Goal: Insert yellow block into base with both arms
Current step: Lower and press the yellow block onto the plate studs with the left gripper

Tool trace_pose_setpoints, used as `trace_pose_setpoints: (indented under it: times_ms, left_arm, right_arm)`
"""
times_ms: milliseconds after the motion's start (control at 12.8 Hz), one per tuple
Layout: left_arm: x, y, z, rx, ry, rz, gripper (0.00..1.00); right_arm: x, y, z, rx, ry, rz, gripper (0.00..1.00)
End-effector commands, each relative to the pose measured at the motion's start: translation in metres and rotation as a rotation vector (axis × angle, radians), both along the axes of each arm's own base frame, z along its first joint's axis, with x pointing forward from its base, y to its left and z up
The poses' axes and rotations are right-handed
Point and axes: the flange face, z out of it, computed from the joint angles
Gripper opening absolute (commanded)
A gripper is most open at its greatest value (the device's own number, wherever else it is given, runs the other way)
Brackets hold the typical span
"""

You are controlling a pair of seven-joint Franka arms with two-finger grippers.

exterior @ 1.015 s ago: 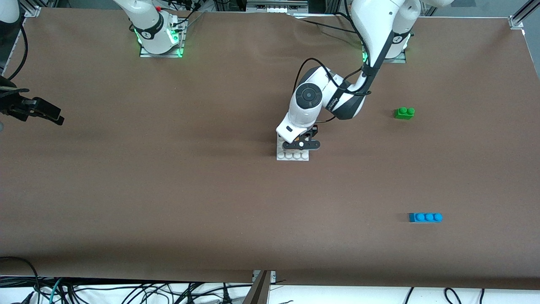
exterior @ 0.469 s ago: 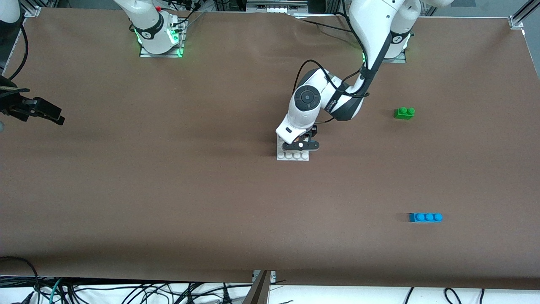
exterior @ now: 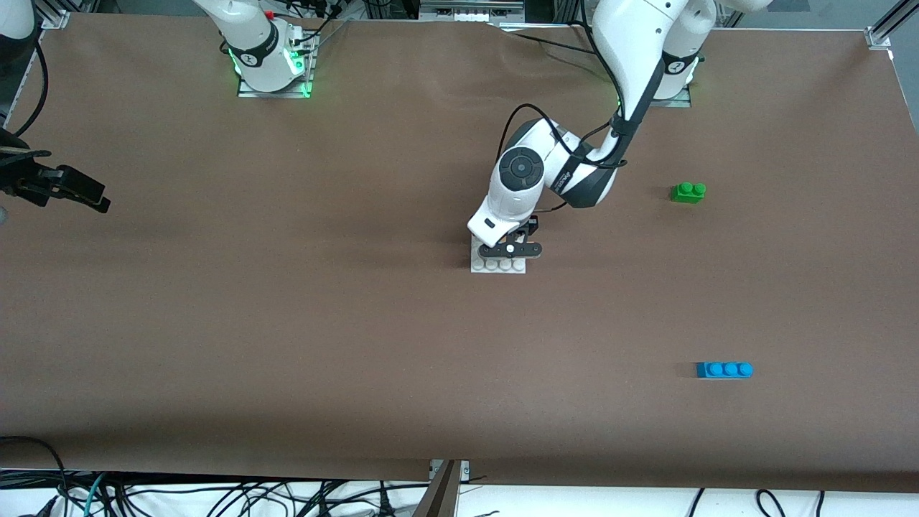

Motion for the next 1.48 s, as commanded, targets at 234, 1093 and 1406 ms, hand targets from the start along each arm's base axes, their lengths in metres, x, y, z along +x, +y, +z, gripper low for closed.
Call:
trace_pose_setpoints:
  times_ms: [234, 1093, 1406]
  left_arm:
    - [0.006, -0.006, -0.007, 0.0, -0.005, 0.001, 0.0]
    - [0.012, -0.001, -0.01, 0.002, -0.019, 0.01, 1.0]
    - [0.025, 0.015, 0.035, -0.017, -0.051, 0.029, 1.0]
  right_arm:
    - [-0.003, 0.001, 0.003, 0.015, -0.002, -0.002, 1.0]
    - [-0.003, 0.003, 0.003, 0.015, -0.001, -0.002, 1.0]
    - [-0.003, 0.003, 0.003, 0.015, -0.001, -0.005, 1.0]
